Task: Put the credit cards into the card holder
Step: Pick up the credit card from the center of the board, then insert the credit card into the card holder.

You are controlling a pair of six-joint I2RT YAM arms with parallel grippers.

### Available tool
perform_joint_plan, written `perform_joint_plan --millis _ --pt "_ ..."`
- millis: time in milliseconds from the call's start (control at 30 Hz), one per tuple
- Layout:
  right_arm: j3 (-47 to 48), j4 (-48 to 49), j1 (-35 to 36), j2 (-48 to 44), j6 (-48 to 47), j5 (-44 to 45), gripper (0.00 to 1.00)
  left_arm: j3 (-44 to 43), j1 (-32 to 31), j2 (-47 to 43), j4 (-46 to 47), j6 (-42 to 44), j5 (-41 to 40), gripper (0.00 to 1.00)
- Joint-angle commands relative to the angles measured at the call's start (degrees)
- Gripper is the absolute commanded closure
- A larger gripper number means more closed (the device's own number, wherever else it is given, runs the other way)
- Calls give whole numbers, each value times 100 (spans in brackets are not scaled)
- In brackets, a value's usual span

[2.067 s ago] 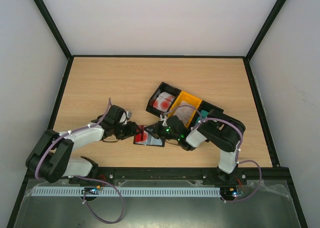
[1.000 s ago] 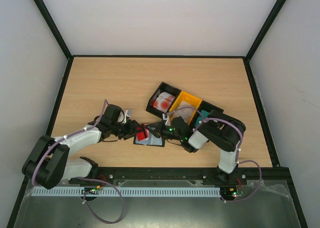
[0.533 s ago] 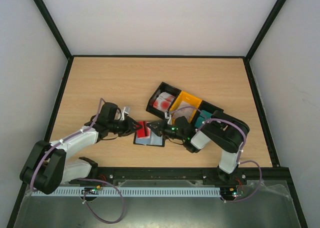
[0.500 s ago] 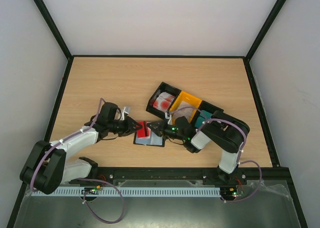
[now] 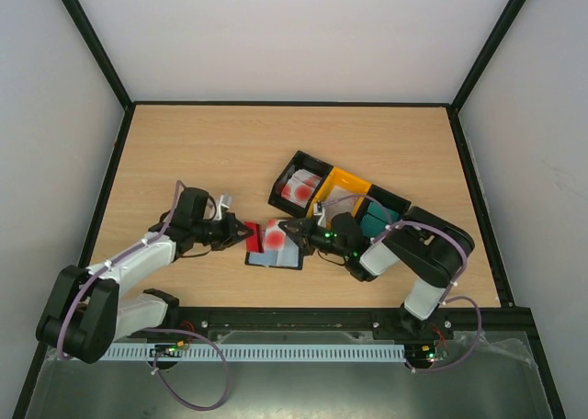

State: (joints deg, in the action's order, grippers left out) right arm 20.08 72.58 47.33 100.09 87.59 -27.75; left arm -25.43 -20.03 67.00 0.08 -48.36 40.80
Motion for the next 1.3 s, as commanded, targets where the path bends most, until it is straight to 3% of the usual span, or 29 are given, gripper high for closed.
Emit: perform_joint_plan --millis 0,133,300,767,1267 --pt "49 -668 -40 -654 -606 200 98 -244 100 -113 -980 551 -408 97" --pt "392 -2773 -38 -1126 -1458 485 98 -545 100 -99 -1855 1077 -1252 97" --pt "486 -3432 -40 -1245 -1572 459 98 -668 93 134 -2363 1332 -1838 97" --pt "849 -3376 116 -547 -1754 601 98 -756 -48 642 -2320 1349 -1924 97" --pt "502 -3276 195 -689 -1906 948 98 -749 -232 850 -2200 1260 -1891 97"
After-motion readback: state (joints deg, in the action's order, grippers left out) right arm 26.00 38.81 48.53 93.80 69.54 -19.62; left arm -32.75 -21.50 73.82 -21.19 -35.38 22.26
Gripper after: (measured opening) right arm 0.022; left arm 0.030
